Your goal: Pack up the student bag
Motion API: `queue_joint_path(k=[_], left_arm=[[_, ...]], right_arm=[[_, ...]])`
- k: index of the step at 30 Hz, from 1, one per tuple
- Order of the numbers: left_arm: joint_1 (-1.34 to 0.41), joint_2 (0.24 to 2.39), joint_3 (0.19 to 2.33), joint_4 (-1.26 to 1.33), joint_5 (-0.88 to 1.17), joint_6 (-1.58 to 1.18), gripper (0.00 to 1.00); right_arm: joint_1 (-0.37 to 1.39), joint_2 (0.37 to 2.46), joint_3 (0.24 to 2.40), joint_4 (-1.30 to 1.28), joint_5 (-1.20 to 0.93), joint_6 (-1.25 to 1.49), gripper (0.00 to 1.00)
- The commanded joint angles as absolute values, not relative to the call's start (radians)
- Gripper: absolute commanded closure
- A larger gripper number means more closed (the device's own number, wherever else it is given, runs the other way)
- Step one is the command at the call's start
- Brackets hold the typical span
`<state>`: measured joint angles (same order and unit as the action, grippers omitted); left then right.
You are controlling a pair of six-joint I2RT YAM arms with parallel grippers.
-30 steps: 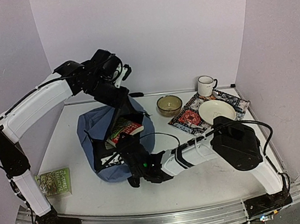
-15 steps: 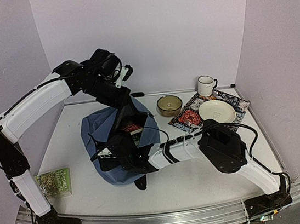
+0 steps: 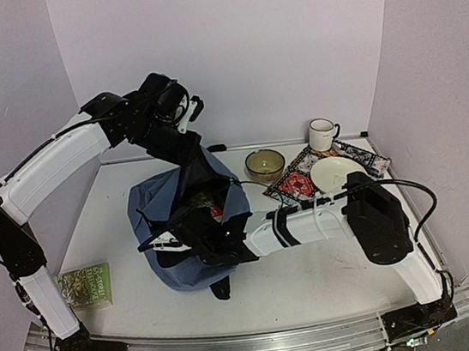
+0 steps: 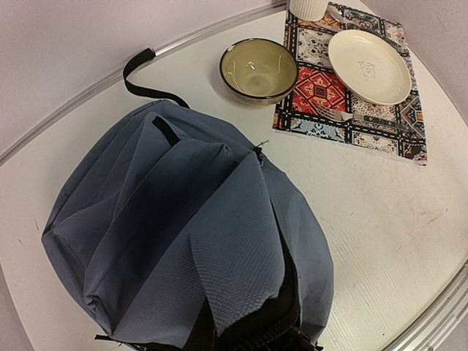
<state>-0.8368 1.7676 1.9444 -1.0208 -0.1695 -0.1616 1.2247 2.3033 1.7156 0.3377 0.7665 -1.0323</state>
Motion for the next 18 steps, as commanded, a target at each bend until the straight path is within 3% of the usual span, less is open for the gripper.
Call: queue_joint_path(k=[1,8,14,18], left_arm=[[-0.839,1.747,2.018,-0.934,-0.188,-0.169,1.00],[-0.839,1.738,2.013,-0.931,-0.144,-0.180,1.00],[-0.840,1.728,2.012,-0.927,-0.077,-0.199,1.00],[-0.840,1.715,2.008,-0.925,-0.113,-0.207,1.00]], right_arm=[[1.230,2.199,1.709,0.243,0.678,-0.880,0.58],[1.228,2.270,1.801,0.179,0.640,-0.842,0.86],[1.210,2.376,1.939,0.152,0.741,-0.828,1.00],[1.202,2.436,2.014,0.111,0.887,-0.833,1.00]])
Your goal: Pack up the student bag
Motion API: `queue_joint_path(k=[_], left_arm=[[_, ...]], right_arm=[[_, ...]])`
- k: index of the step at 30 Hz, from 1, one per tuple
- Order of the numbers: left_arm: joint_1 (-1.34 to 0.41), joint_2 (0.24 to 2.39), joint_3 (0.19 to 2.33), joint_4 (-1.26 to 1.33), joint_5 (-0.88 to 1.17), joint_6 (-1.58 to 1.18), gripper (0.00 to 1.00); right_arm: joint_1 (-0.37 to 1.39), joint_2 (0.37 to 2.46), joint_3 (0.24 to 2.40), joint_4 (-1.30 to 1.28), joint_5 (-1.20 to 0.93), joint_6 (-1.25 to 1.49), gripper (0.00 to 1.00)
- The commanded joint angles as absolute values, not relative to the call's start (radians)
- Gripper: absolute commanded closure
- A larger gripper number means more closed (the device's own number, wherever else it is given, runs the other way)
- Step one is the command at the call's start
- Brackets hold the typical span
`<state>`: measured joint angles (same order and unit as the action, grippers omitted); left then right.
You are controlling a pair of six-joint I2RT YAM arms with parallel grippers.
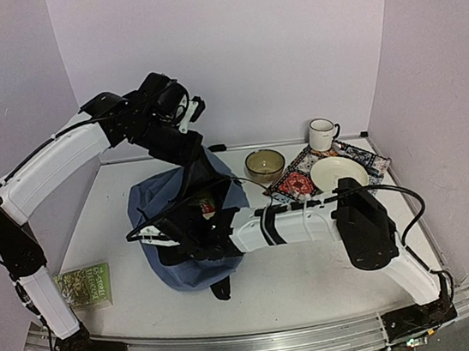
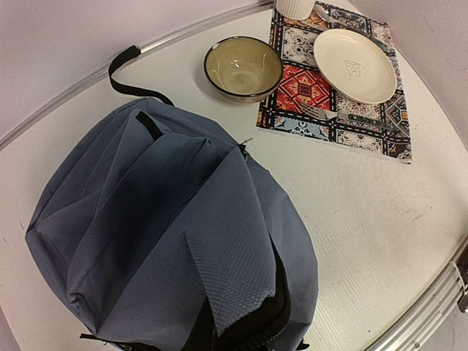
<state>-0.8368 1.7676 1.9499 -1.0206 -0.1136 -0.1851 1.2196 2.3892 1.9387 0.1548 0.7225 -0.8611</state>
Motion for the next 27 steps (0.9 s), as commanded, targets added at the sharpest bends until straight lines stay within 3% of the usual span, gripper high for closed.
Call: queue_joint_path(k=[1,6,12,15,21,27], left_arm=[[-0.840,1.713,2.008,-0.925,-0.140,-0.210,1.00],[-0.839,1.712,2.006,-0.926,-0.195,-0.235,1.00],[-0.839,1.716,2.015,-0.922,-0.124,-0.235,1.00],[-0.839,1.720,2.014,-0.920,-0.107,-0.235,1.00],[-0.839,1.726,2.010,-0.917,-0.109,-0.231,1.00],[-0.839,1.732,2.003,-0.915,-0.150,-0.221,1.00]], right_arm=[[1.201,2.431,2.009,0.110,0.916,-0.827,1.00],[1.200,2.397,1.977,0.095,0.995,-0.791,1.00],[1.200,2.403,1.993,0.080,0.865,-0.729,0.99],[1.200,2.416,2.023,0.074,0.797,-0.713,0.89],[1.198,2.395,2.012,0.062,0.708,-0.687,0.59],[1.200,2.287,1.908,0.061,0.593,-0.628,0.44]])
